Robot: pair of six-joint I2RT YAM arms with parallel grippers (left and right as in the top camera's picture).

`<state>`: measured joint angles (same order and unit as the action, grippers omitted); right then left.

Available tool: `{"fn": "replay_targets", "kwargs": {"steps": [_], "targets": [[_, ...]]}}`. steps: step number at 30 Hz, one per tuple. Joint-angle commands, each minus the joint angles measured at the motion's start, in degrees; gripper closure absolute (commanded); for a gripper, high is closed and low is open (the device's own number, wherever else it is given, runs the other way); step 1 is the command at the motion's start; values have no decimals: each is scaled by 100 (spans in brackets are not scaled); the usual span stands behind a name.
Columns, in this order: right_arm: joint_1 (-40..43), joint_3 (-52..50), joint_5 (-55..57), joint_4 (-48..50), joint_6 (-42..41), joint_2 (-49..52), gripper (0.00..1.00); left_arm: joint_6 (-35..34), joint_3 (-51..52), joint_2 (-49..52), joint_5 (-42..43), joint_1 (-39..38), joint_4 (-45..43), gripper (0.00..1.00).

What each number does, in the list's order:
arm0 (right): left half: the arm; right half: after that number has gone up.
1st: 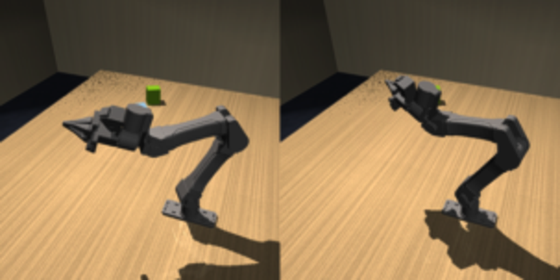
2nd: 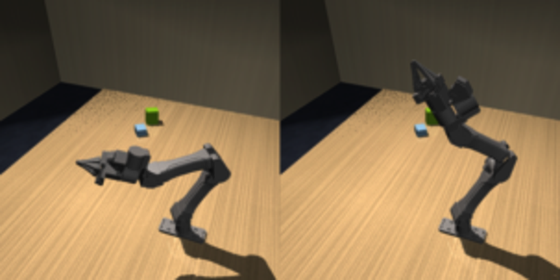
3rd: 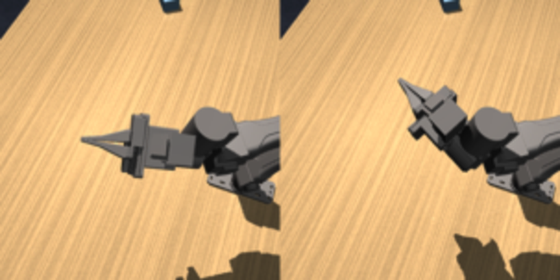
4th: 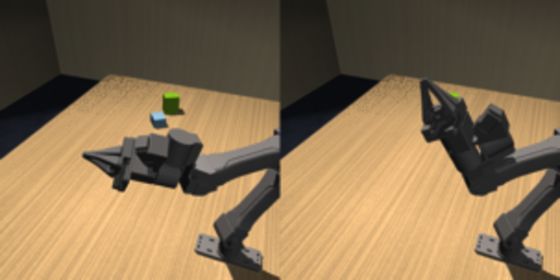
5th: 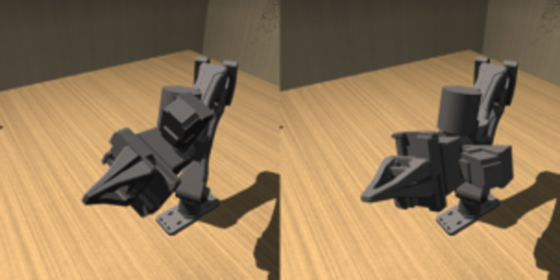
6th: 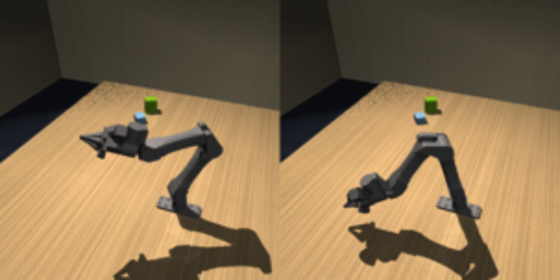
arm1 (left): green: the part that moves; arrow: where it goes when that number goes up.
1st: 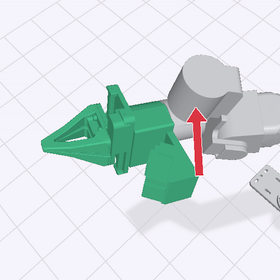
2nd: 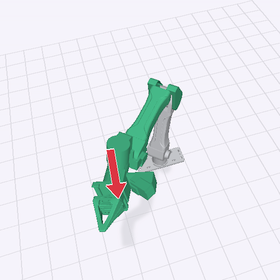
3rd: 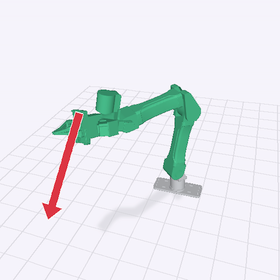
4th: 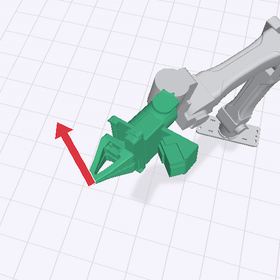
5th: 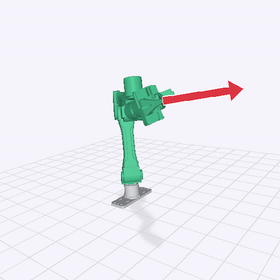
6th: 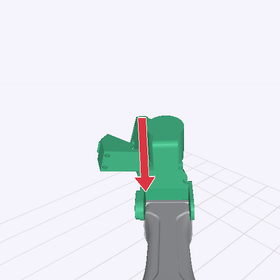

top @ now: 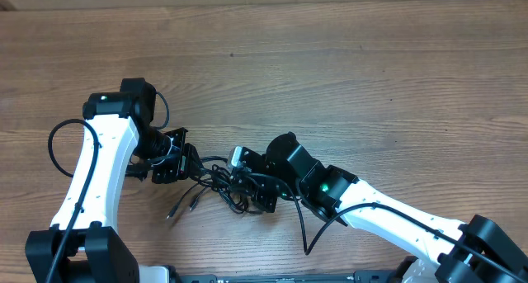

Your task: Untangle cables

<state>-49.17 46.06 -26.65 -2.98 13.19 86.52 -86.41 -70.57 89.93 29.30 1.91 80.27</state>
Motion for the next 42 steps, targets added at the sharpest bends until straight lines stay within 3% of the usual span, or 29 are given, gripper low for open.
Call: {"fn": "replay_targets", "kwargs": {"steps": [1, 4, 5, 6, 7, 19, 21, 26, 31, 42], "targets": [[-26, 90, -39, 33, -7, 28, 96, 114, -79, 42, 11, -11, 4, 96], [-26, 90, -39, 39, -7, 28, 96, 114, -79, 42, 13, -11, 4, 96], [-26, 90, -39, 37, -7, 28, 91, 114, -79, 42, 15, -11, 4, 96], [-26, 90, -39, 37, -7, 28, 80, 114, -79, 42, 15, -11, 4, 96], [-26, 90, -39, 39, -4, 28, 61, 111, -79, 42, 31, -11, 2, 96], [-28, 90, 15, 225, 13, 249, 54, 114, -79, 42, 79, -11, -11, 96], [-28, 90, 0, 330, 13, 299, 55, 114, -79, 42, 118, -11, -4, 96], [-26, 90, 4, 487, 13, 304, 96, 116, -79, 42, 125, -11, 26, 96], [-26, 90, -2, 398, -308, 302, 96, 116, -79, 42, 118, -11, 46, 96], [424, 90, -122, 339, -2396, -546, 96, 90, -79, 42, -2, 4, 44, 96]]}}
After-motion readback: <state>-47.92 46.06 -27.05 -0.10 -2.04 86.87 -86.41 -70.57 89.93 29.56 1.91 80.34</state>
